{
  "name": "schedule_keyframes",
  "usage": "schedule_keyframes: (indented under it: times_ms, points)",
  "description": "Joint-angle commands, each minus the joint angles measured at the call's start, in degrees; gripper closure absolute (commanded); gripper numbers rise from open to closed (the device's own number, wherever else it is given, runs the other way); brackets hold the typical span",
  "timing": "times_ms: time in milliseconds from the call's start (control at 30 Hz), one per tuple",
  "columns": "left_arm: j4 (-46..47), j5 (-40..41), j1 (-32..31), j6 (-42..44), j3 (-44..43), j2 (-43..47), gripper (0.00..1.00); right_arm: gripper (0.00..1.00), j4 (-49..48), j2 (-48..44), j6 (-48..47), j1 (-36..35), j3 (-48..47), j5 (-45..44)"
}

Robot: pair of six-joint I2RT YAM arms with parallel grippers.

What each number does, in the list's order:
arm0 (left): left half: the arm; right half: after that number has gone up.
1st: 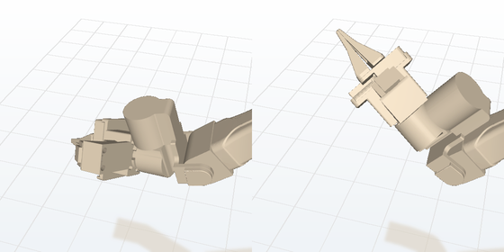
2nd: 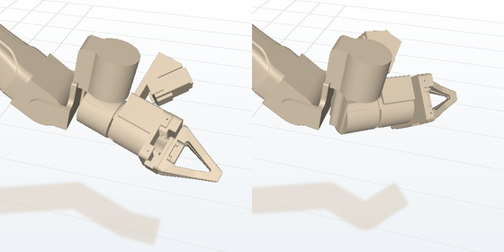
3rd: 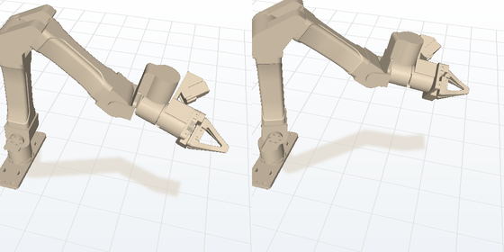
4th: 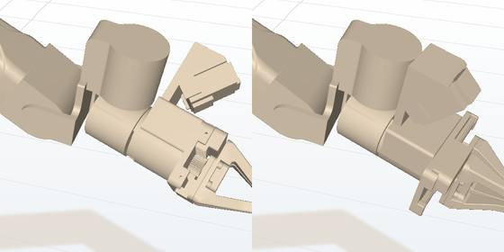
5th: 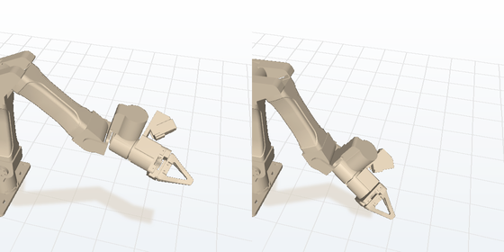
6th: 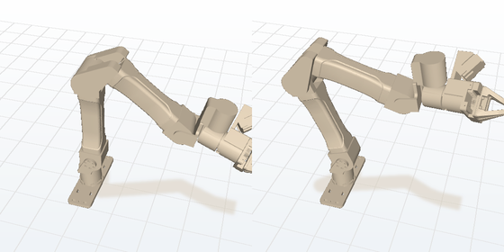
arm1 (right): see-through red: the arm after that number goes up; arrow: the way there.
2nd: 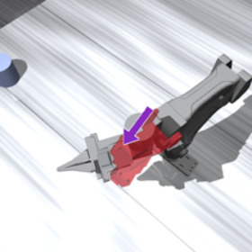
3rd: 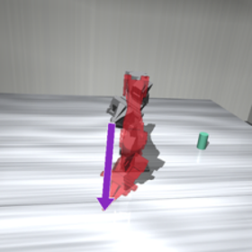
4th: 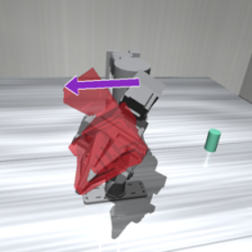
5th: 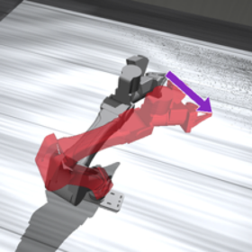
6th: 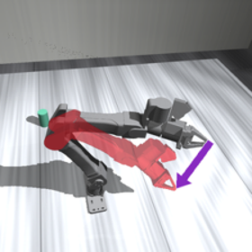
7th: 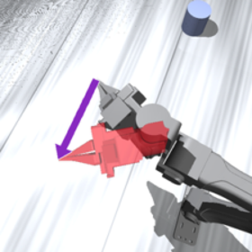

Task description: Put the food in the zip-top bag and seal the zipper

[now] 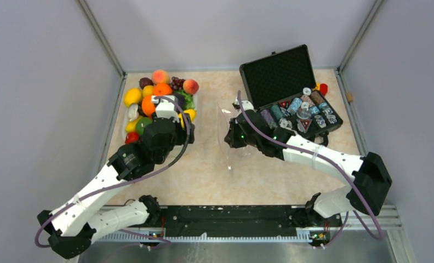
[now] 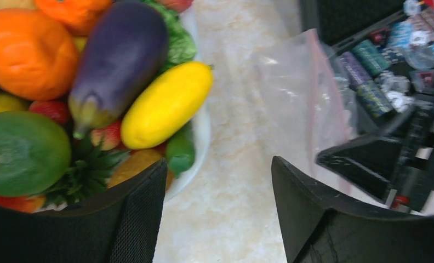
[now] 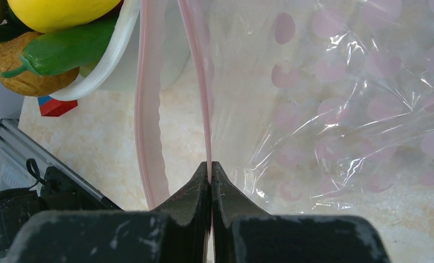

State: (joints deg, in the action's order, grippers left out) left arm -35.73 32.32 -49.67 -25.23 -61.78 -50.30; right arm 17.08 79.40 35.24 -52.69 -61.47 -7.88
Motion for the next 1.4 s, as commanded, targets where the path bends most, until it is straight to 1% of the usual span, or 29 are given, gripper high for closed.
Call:
schedule_keyframes:
  times_ms: [0,67,133,267,333,400,500,633,700,767,933,1067,1200,1367]
  points:
    - [-5.3,-6.9,8.1,3.5,-1.1,0.3,0.3,1.0,-2.5,-0.8,0.8,0.5,0.4,0.6]
    - [-5.3,-10.6,11.6,4.4,-0.3,0.3,0.31,1.0,-2.3,-0.8,0.8,0.6,0.4,0.8]
    - [-5.3,-12.7,12.9,5.2,0.5,-0.1,0.31,1.0,-2.3,-1.0,0.8,0.6,0.6,0.9]
    - [-3.9,-13.9,13.2,6.2,2.2,-2.4,0.32,1.0,-2.3,-1.3,0.7,0.5,0.8,0.8]
    - [-3.7,-12.8,13.1,6.6,2.3,-3.9,0.32,1.0,-2.3,-1.5,0.7,0.5,0.8,0.8]
    - [-2.6,-11.5,13.5,6.9,2.2,-5.0,0.38,1.0,-2.3,-1.7,0.8,0.5,1.0,0.7]
    - [-1.3,-14.2,13.9,8.0,1.5,-6.6,0.38,1.0,-2.4,-2.0,0.8,0.5,1.3,0.6]
    - [-2.0,-11.0,13.9,7.7,0.1,-7.2,0.35,1.0,-2.2,-2.2,0.6,0.6,1.3,0.8]
    - [0.3,-9.1,14.0,8.5,0.4,-5.3,0.33,1.0,-2.3,-2.3,0.6,0.6,1.4,0.8]
    - [1.9,-6.3,14.5,8.8,0.2,-3.7,0.34,1.0,-2.3,-2.3,0.4,0.5,1.3,1.0]
    - [0.9,-7.9,21.7,11.5,-3.2,-5.7,0.32,1.0,-2.9,-2.3,-0.2,0.5,1.3,1.4]
    - [2.8,-13.5,27.9,13.9,-4.6,-8.9,0.35,1.0,-2.9,-1.9,-0.6,0.5,0.9,2.1]
    - [2.3,-18.9,31.8,17.1,-7.8,-12.3,0.33,1.0,-1.8,-1.5,-1.9,0.5,-0.3,3.1]
    - [-1.0,-24.2,35.5,19.4,-11.2,-17.6,0.36,1.0,-1.7,-1.9,-2.3,0.5,-0.3,3.1]
